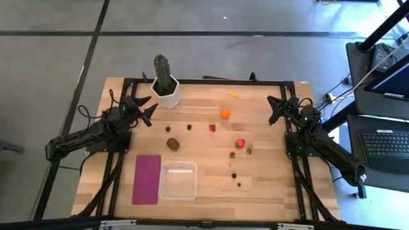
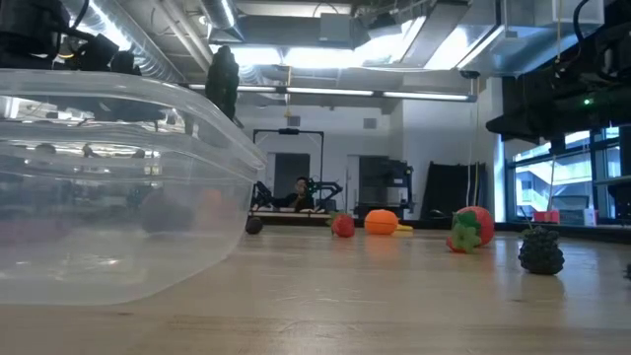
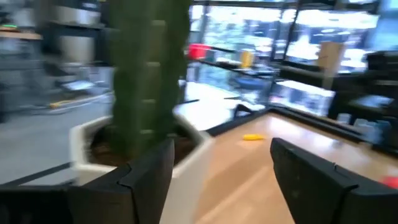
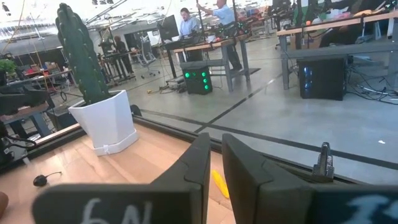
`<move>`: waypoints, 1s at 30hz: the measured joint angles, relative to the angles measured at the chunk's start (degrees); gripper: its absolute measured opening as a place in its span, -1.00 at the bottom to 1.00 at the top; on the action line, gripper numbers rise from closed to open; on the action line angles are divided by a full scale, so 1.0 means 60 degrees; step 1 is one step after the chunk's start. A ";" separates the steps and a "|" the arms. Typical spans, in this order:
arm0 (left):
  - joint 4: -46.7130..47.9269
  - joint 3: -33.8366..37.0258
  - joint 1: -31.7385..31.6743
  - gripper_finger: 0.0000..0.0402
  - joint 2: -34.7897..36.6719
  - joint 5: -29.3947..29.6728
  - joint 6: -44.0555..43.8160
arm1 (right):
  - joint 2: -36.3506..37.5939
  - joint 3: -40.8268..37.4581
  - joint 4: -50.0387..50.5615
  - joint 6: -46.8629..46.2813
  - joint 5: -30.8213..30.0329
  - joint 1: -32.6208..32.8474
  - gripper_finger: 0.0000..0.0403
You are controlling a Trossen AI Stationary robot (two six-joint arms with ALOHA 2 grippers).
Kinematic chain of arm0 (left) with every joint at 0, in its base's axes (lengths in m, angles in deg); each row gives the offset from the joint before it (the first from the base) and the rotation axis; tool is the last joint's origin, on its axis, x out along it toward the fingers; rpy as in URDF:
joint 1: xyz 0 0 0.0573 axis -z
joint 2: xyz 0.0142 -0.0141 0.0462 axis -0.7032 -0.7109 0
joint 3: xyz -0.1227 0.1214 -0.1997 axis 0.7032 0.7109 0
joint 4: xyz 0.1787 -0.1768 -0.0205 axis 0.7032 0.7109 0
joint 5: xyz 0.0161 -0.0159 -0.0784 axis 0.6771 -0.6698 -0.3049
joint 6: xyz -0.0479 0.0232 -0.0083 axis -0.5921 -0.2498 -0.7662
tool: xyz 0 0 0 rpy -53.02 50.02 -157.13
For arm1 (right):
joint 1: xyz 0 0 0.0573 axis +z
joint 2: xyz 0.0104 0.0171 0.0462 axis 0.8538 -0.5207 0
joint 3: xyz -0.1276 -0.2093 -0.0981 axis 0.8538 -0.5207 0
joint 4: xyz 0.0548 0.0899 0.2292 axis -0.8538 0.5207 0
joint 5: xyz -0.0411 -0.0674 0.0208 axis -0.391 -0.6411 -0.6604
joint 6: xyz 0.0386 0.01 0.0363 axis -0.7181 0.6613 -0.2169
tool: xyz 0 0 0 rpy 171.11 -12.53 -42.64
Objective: Pick and placing Produce into tupperware
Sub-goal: Put the cherry into the transparent bin
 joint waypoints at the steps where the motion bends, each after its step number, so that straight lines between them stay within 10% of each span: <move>1: 0.0008 0.0000 0.0007 0.27 -0.0002 -0.0157 0.0000 | 0.0000 0.0000 0.0000 0.0000 -0.0004 0.0000 -0.77; 30: 0.0363 -0.0006 0.1548 0.23 -0.5168 -0.1402 0.0466 | 0.0000 0.0000 0.0000 -0.0042 -0.0011 0.0000 -0.77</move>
